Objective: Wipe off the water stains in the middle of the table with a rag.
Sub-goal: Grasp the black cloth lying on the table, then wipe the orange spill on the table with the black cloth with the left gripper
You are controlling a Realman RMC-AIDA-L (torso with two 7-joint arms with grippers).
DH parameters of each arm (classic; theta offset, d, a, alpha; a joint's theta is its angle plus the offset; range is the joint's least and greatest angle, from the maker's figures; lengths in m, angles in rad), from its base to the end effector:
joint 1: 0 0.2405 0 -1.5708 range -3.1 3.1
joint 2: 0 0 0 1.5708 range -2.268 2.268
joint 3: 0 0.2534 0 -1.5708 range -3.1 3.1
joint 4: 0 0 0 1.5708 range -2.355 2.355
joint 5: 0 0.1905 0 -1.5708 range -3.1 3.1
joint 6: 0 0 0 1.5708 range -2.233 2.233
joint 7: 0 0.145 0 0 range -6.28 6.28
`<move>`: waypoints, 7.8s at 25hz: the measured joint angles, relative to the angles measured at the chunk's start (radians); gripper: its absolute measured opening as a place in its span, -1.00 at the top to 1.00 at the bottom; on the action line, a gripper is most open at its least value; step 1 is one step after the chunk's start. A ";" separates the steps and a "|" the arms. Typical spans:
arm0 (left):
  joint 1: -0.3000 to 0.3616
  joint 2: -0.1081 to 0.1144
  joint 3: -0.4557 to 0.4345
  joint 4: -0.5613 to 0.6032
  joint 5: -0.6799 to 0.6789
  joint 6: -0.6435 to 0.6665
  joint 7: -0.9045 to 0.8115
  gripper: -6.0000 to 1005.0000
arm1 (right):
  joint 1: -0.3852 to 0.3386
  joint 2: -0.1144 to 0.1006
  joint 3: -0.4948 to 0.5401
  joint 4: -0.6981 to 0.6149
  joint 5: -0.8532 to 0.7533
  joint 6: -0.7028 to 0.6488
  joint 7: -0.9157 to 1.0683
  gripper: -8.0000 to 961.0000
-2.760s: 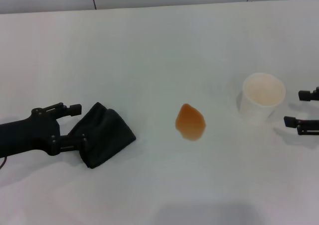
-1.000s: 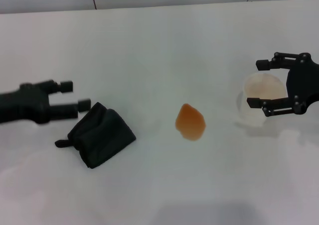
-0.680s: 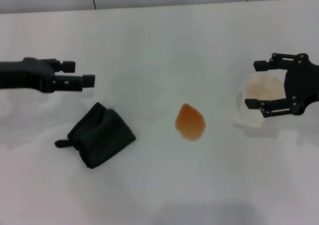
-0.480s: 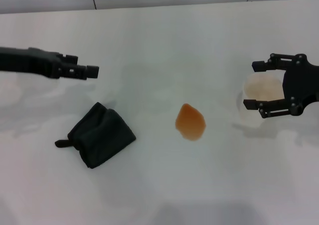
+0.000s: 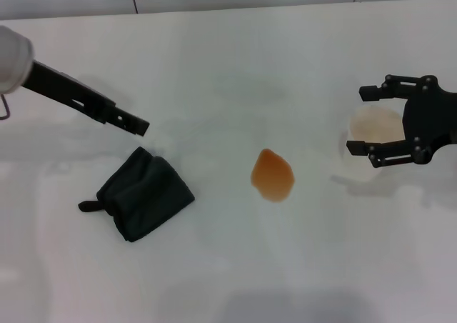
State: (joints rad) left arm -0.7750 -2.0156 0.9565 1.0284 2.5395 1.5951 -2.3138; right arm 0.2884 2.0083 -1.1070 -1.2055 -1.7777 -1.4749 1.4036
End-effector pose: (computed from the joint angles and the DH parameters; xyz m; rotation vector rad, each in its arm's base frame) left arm -0.1991 0.3738 0.0366 -2.6440 -1.0715 0.2361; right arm 0.2251 0.3009 0.0491 -2.7153 0.0791 0.4261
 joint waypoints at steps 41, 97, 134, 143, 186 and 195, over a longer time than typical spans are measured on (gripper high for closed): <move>-0.026 -0.066 0.322 -0.077 0.077 -0.072 -0.082 -0.72 | 0.009 0.001 -0.034 0.003 0.003 0.028 0.017 -0.79; -0.051 -0.065 0.349 -0.134 0.077 -0.144 -0.151 0.62 | 0.010 0.001 -0.034 0.013 0.003 0.045 0.023 -0.79; -0.038 -0.064 0.377 0.016 0.136 -0.080 -0.138 0.34 | 0.007 0.001 -0.024 0.013 0.003 0.045 0.029 -0.79; -0.032 -0.067 0.436 0.014 0.128 -0.099 -0.140 -0.05 | 0.010 0.001 -0.024 0.014 0.003 0.045 0.029 -0.79; -0.063 -0.068 0.490 -0.111 0.134 -0.176 -0.188 0.83 | 0.009 0.001 -0.024 0.023 0.014 0.044 0.031 -0.79; -0.060 -0.067 0.427 -0.089 0.082 -0.207 -0.186 0.84 | 0.007 0.001 -0.024 0.023 0.014 0.046 0.031 -0.79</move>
State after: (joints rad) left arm -0.8351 -2.0826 1.3833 0.9394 2.6212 1.3881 -2.4995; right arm 0.2949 2.0095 -1.1306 -1.1826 -1.7639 -1.4289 1.4343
